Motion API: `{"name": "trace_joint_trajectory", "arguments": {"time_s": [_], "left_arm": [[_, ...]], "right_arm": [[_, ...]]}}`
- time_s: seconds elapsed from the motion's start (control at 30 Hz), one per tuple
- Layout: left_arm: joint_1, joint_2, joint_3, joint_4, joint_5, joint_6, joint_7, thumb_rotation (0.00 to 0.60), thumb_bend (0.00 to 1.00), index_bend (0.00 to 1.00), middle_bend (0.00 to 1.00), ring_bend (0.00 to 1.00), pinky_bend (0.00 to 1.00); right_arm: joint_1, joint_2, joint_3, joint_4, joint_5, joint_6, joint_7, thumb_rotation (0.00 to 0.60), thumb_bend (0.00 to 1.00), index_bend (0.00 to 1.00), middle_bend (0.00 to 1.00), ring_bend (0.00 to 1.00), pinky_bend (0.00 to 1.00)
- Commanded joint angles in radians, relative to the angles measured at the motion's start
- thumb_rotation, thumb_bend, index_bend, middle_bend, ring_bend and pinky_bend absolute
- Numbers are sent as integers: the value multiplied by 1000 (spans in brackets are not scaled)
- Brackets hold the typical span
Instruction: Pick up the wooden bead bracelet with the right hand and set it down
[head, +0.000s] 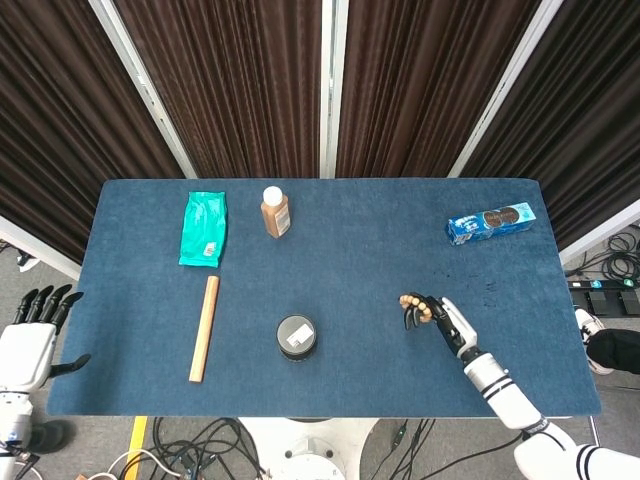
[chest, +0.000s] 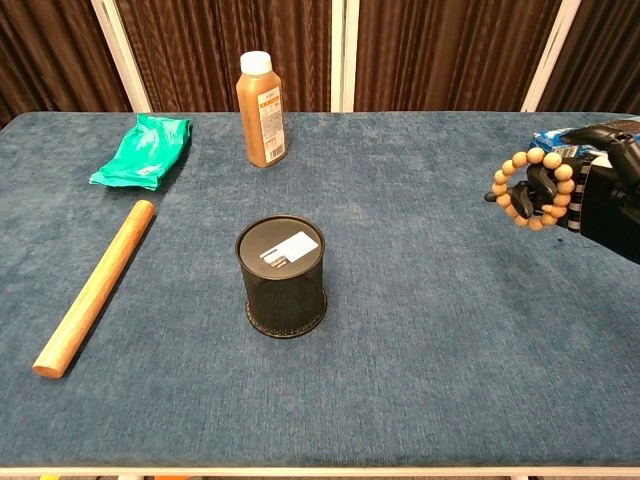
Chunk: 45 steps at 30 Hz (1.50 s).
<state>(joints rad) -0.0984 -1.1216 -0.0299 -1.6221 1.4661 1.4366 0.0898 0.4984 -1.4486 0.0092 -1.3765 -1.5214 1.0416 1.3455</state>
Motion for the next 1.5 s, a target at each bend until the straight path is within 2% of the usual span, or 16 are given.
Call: {"name": "trace_joint_trajectory", "arguments": {"time_s": [0.03,0.13,0.3,0.37,0.43,0.53,0.63,0.9,1.17,1.37,1.5], "left_arm": [[0,0,0,-1,1,1,0,600,0,154,83,13,16],[-1,0,0,0,0,-1,0,600,0,154,83,13,16],[-5,-1,0,0,-1,-7,1,600,0,154,83,13,16],[-5,-2,0,1,-2,-7,4,600,0,154,83,13,16],[-5,-1,-1,0,-3,-7,5,600,0,154,83,13,16],[-6,-1,-1,-2,-5,-7,7,600,0,154,83,13,16],[-7,0,-1,-5,-5,-9,11,600,0,154,83,13,16],[-8,1,-2,-7,-7,-9,15,600,0,154,83,13,16],[-10,0,-2,-7,-10,-11,16,600,0,154,83,13,16],[-10,-1,-1,-3,-12,-14,14,600,0,154,83,13,16],[-11,-3,-2,-3,-13,-13,15,600,0,154,83,13,16]], "right_arm": [[1,0,-3,15,-18,8,28,27,535,745,634,194,0],[3,-1,-8,30,-31,12,49,26,430,761,635,194,0],[5,-5,-12,48,-39,14,68,27,385,786,640,194,0],[4,-7,-14,53,-42,18,72,65,385,792,641,194,0],[4,-8,-17,57,-47,22,75,144,386,798,643,194,0],[4,-8,-18,62,-49,28,77,217,387,804,644,194,0],[1,-11,-19,67,-50,35,78,262,388,807,646,194,0],[-1,-14,-18,72,-46,43,92,264,396,808,644,194,0],[1,-18,-18,84,-50,51,98,264,506,825,645,194,0],[0,-24,-18,92,-52,58,98,263,549,832,645,194,0],[-1,-31,-20,103,-57,65,96,266,619,837,645,194,0]]}}
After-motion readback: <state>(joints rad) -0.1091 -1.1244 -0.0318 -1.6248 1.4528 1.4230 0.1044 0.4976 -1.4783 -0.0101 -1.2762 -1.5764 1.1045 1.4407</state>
